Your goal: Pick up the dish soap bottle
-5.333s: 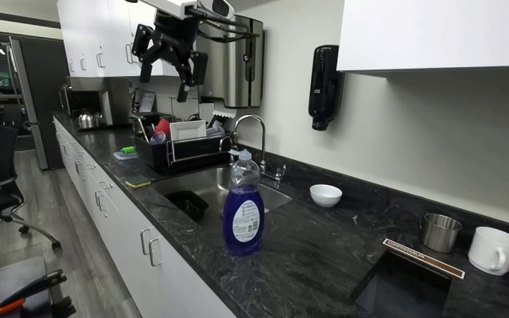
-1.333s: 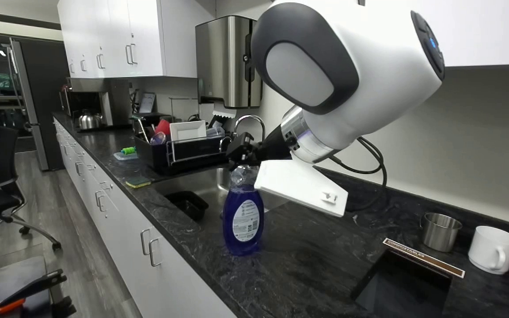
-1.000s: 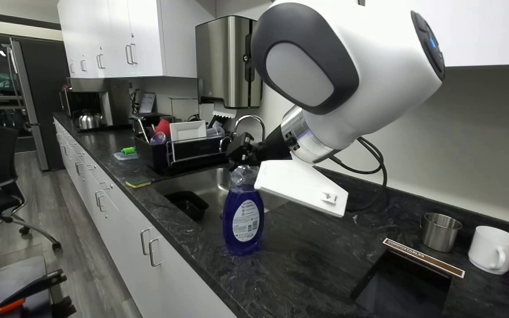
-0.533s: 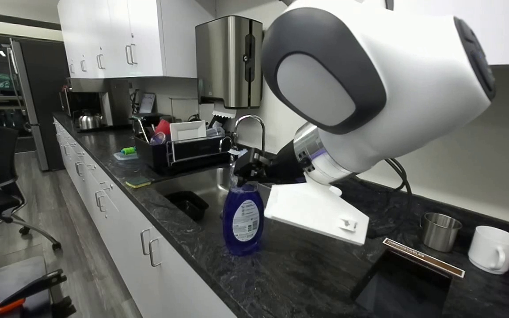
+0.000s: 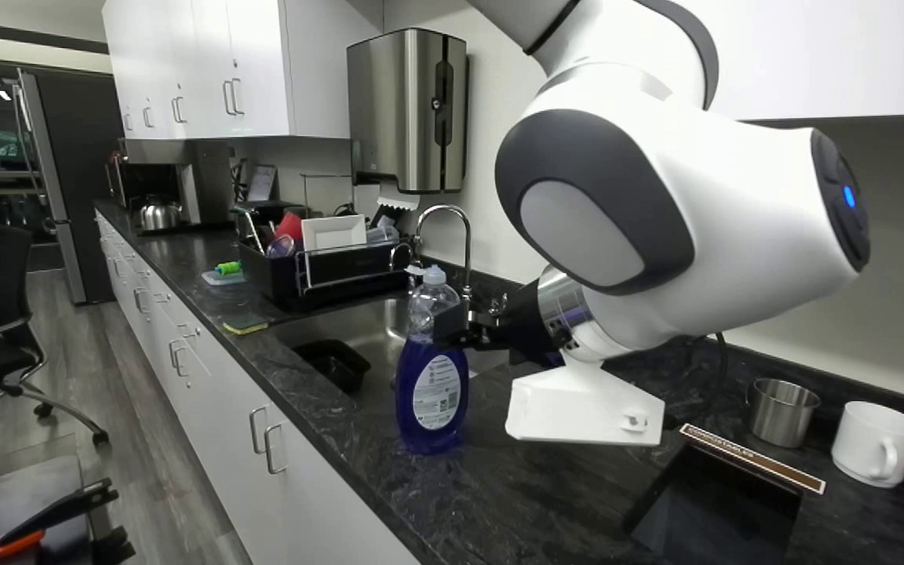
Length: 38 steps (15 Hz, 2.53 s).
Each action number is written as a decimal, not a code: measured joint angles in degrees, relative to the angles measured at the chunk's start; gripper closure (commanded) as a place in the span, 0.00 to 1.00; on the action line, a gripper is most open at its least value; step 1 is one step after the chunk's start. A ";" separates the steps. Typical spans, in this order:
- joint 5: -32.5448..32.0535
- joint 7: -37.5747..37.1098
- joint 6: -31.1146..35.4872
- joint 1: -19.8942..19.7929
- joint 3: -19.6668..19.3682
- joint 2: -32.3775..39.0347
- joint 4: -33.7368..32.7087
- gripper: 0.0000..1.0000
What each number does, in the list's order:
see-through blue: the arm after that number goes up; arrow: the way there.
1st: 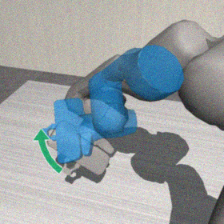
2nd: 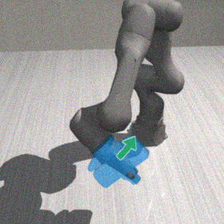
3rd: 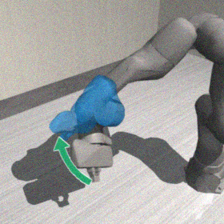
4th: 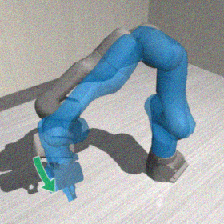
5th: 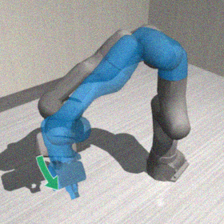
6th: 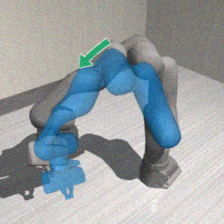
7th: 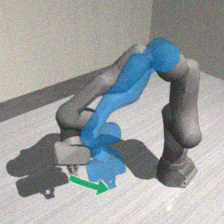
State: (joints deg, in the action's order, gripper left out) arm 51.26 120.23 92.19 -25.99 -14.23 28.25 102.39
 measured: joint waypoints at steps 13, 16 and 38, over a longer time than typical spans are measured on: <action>11.47 9.10 -5.80 -0.54 1.59 5.35 -1.47 0.00; 11.47 9.43 -8.86 -0.47 2.16 5.62 -1.50 0.00; 10.95 13.99 -16.04 1.24 2.78 8.72 -1.62 0.00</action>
State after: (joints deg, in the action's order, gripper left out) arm 62.21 134.22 76.15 -24.75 -11.45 36.96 100.77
